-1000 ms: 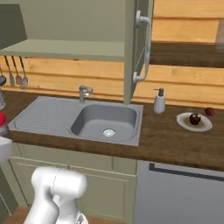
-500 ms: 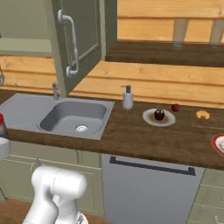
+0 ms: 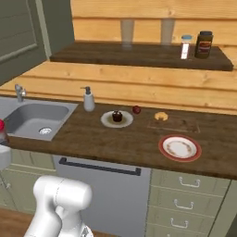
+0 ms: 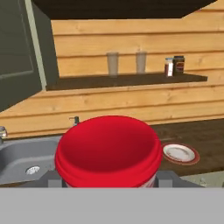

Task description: From the different types of pastries on the counter, select a croissant and place it on the cutting board. Then retrieve a jar of jam from the cabinet and place it alongside the croissant on the cutting board.

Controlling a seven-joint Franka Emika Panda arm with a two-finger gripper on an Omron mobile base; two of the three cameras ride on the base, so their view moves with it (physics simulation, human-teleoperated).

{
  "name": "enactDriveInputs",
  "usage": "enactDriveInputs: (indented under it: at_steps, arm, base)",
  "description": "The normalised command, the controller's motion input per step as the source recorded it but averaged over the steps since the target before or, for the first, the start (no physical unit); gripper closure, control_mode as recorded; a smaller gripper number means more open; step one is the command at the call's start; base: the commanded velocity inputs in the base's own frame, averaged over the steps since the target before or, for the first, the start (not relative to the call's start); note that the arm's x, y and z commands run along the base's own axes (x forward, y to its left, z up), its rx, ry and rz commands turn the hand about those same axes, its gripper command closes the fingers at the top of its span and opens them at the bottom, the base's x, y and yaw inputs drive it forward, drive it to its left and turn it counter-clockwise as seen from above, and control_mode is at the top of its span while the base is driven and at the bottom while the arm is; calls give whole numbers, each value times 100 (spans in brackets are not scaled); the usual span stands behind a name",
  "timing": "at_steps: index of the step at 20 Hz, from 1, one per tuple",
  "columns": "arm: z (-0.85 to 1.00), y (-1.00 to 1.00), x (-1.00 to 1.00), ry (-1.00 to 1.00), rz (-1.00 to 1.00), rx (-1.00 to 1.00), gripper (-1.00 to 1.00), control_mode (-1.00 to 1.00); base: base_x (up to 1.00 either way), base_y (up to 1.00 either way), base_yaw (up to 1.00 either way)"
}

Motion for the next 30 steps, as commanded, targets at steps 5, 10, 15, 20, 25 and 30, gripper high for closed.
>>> enactDriveInputs:
  at_steps: [5, 10, 15, 20, 25, 30]
  arm:
    - [0, 0, 0, 0, 0, 0, 100, 100]
    - [0, 0, 0, 0, 0, 0, 100, 100]
    - [0, 0, 0, 0, 0, 0, 100, 100]
    - [0, 0, 0, 0, 0, 0, 100, 100]
    - [0, 0, 0, 0, 0, 0, 100, 100]
    - [0, 0, 0, 0, 0, 0, 100, 100]
  base:
    - [-1, -86, 2]
    - [7, -6, 1]
    - [55, -61, 11]
    - [26, -25, 4]
    - [41, -1, 0]
    - [77, 0, 0]
